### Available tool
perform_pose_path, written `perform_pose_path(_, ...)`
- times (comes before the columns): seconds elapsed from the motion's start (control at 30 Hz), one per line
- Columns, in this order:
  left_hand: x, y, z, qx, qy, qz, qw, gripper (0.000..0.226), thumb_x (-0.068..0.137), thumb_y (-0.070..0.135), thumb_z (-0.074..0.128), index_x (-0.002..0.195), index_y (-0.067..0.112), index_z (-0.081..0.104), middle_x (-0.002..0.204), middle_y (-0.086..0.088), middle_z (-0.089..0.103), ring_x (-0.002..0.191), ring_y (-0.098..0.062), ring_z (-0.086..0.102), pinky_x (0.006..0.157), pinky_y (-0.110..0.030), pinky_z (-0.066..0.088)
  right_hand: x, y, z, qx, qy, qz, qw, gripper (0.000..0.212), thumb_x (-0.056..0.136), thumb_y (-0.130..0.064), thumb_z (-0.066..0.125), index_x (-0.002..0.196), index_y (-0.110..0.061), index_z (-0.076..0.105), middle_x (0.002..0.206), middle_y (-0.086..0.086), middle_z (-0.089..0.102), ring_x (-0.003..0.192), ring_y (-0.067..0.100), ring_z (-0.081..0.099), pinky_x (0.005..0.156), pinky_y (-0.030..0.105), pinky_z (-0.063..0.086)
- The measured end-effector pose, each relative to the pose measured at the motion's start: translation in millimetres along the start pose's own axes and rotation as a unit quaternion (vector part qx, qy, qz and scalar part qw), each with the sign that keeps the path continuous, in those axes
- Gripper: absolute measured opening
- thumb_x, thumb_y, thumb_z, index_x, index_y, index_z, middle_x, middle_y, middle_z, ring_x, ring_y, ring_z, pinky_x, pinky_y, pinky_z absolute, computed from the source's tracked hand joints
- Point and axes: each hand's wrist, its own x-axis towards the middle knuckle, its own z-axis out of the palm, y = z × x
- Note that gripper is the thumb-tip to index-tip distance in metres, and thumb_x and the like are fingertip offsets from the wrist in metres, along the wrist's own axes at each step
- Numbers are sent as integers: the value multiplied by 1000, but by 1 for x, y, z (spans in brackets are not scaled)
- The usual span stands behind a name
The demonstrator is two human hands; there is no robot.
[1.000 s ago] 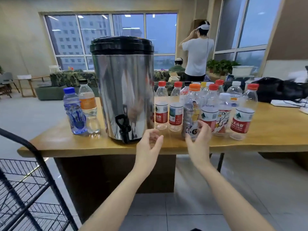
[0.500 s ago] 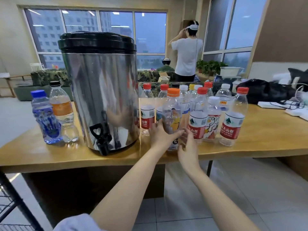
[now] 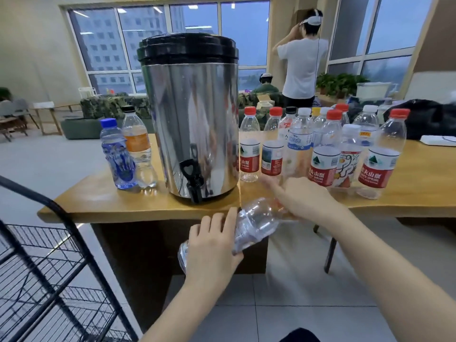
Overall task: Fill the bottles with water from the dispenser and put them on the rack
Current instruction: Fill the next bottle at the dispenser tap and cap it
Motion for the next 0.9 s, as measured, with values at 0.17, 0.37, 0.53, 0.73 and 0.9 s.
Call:
perform_pose_path(0.17,-18,-22,-13,-293,-176,-100,934,75,61,29,83,129,30,51,100,12,68,88,-10,62,78,-31,54,-5,-21,32,-29,161,-110,980,54,101,-46,15,58,-23,38,59,-4,44,65,24,56,58,32,35)
perform_pose_path(0.37,-27,-48,-9,-586,-328,-198,714,57,78,6,80,124,27,54,108,6,73,104,-14,68,86,-25,53,13,-21,23,177,-63,-292,938,16,100,-39,43,100,-30,57,95,-14,58,89,0,54,76,15,41)
perform_pose_path(0.53,-38,-55,19,-558,-323,-240,726,62,74,11,84,123,31,52,111,5,71,102,-12,69,85,-26,55,57,16,38,164,-9,-139,977,31,90,-29,65,118,-18,58,109,-2,61,101,15,57,79,21,42)
perform_pose_path(0.73,-53,-63,46,-549,-232,-355,721,38,82,25,78,114,26,58,106,2,72,95,-11,70,88,-31,57,86,43,81,83,-33,-51,995,34,87,-19,70,120,-16,64,123,7,59,115,26,53,98,35,40)
perform_pose_path(0.9,-57,-76,57,-524,-182,-412,723,45,74,28,85,110,24,58,99,4,73,92,-13,71,88,-41,58,92,40,90,102,-8,-47,994,37,90,-14,66,126,-13,61,130,10,59,123,27,50,104,38,36)
